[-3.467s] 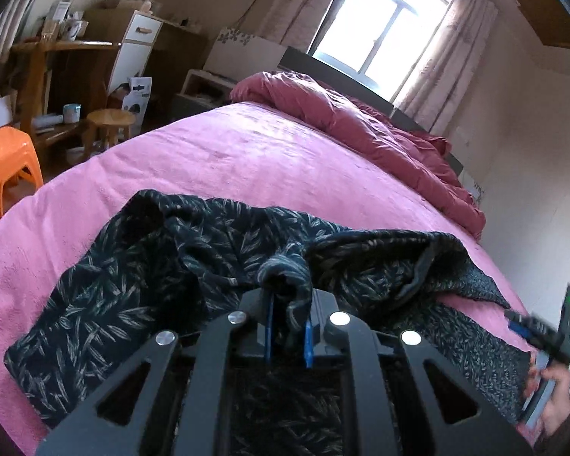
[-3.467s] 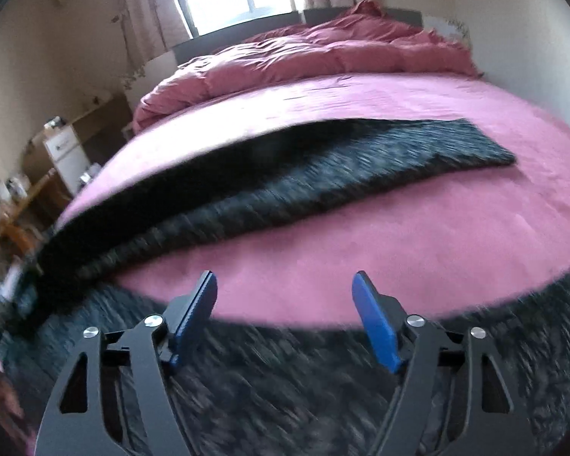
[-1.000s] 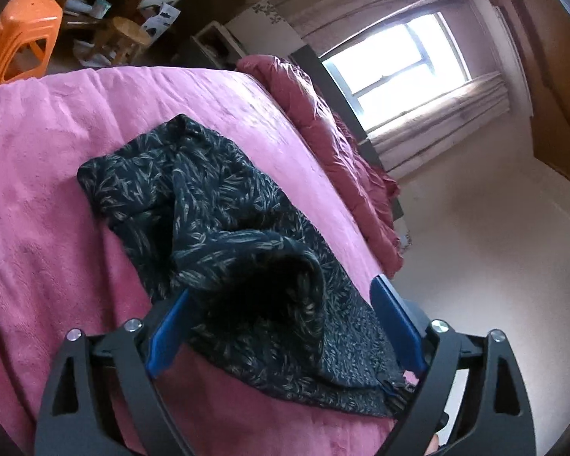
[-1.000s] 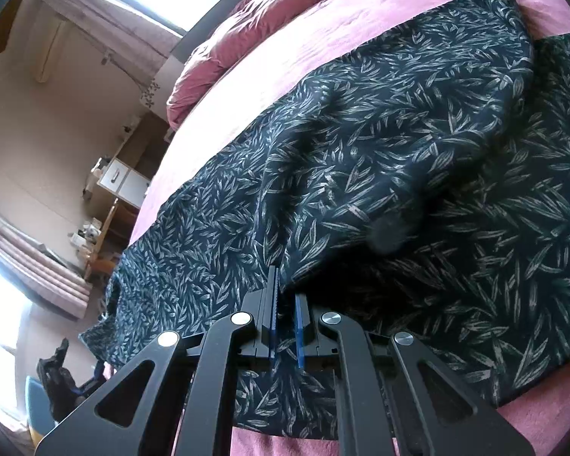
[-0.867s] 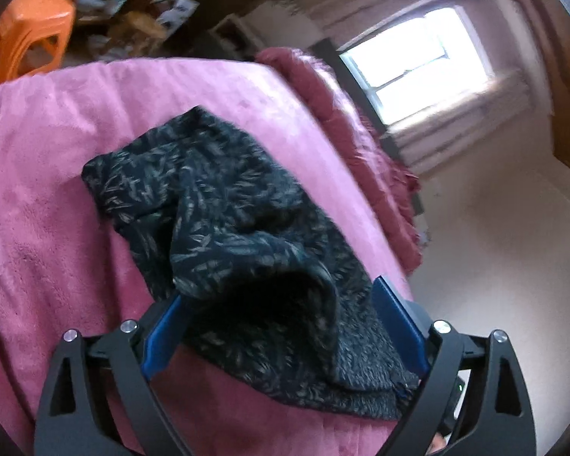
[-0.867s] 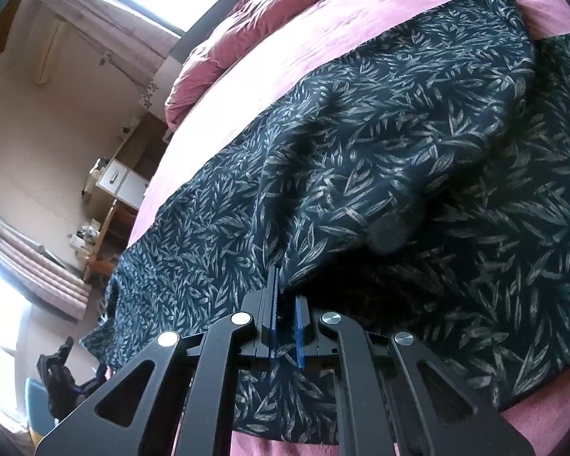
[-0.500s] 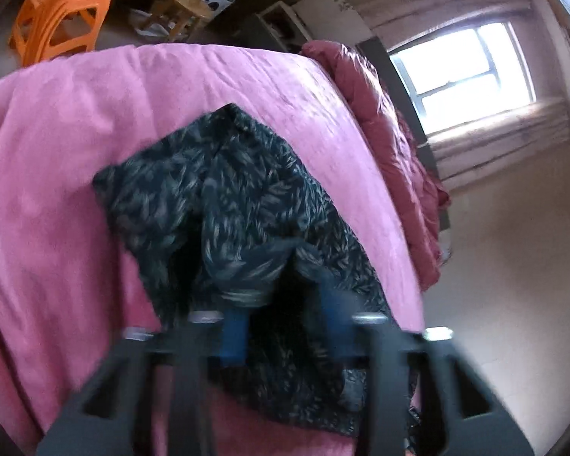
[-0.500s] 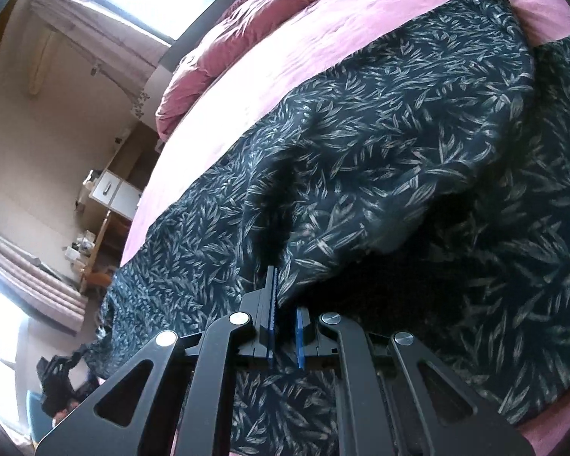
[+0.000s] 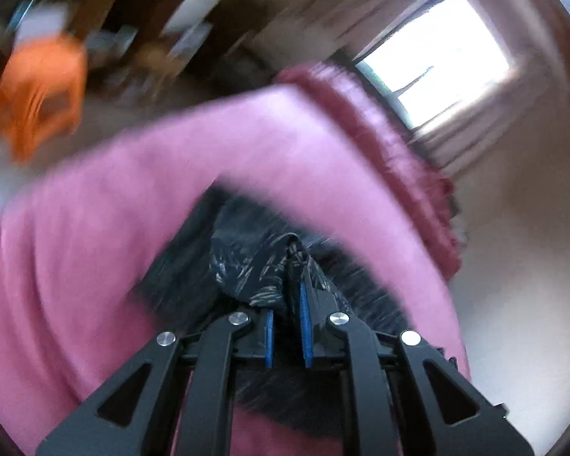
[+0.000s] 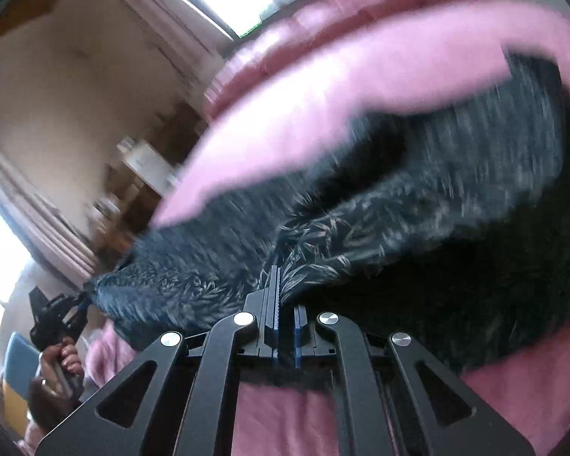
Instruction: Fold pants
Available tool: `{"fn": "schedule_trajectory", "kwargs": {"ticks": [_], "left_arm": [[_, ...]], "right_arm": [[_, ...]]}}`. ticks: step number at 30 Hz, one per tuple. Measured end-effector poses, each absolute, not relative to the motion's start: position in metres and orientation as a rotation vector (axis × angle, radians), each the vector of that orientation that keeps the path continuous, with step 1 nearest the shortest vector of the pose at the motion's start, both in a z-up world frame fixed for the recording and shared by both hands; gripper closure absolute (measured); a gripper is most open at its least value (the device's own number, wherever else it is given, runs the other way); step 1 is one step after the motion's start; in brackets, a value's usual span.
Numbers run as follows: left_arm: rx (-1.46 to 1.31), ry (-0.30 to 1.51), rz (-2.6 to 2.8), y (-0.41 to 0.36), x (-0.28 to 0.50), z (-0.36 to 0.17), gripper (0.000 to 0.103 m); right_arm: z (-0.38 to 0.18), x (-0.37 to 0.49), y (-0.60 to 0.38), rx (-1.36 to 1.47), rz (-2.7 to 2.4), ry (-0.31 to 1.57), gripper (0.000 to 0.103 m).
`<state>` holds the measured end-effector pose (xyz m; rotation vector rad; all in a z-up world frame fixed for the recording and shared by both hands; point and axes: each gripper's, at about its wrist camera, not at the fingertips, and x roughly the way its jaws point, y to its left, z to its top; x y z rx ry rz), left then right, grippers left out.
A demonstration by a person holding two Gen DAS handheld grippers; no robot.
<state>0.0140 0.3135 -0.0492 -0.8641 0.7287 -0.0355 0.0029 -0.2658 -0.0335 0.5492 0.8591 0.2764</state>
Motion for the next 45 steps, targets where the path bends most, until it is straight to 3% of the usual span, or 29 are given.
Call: {"fn": "schedule_trajectory", "kwargs": {"ticks": [3,6,12,15,16,21,28,30,34,39,40,41,42,45], "left_arm": [[-0.929,0.755,-0.013,0.315,0.008,-0.081,0.093],[-0.872,0.702,-0.016,0.311,0.009,-0.073,0.086],[-0.919,0.567,-0.053,0.317,0.004,-0.058,0.086],[-0.843,0.628,-0.008,0.312,0.003,-0.059,0.084],[-0.816,0.658,0.015,0.309,0.003,-0.06,0.082],[-0.715,0.676,0.168,0.305,-0.017,-0.053,0.05],[-0.757,0.565,0.198,0.322,-0.037,-0.035,0.039],[-0.786,0.627,0.165,0.327,-0.026,-0.035,0.036],[-0.909,0.795,0.05,0.323,-0.008,-0.046,0.039],[-0.858,0.833,0.062,0.306,0.002,-0.051,0.041],[-0.857,0.844,0.068,0.306,0.008,-0.054,0.046],[-0.853,0.871,0.082,0.306,0.015,-0.057,0.07],[-0.873,0.886,0.069,0.307,0.022,-0.06,0.085],[-0.857,0.861,0.014,0.305,0.044,-0.04,0.094]], "right_arm": [[-0.06,0.008,-0.274,0.635,0.253,0.969,0.099],[-0.053,0.008,-0.272,0.587,0.26,0.945,0.099],[-0.036,-0.001,-0.282,0.657,0.34,0.821,0.099],[-0.034,-0.004,-0.28,0.567,0.324,0.831,0.099],[-0.038,-0.003,-0.277,0.545,0.303,0.862,0.099],[-0.048,-0.001,-0.276,0.506,0.271,0.935,0.099],[-0.046,0.001,-0.277,0.532,0.274,0.928,0.099],[-0.045,0.004,-0.274,0.535,0.275,0.93,0.099],[-0.044,0.005,-0.274,0.56,0.279,0.925,0.099],[-0.043,0.004,-0.279,0.559,0.277,0.92,0.099],[-0.043,0.004,-0.279,0.555,0.274,0.923,0.099],[-0.044,0.004,-0.279,0.552,0.272,0.924,0.099],[-0.043,0.004,-0.279,0.551,0.272,0.923,0.099],[-0.041,0.007,-0.276,0.545,0.278,0.906,0.099]]}}
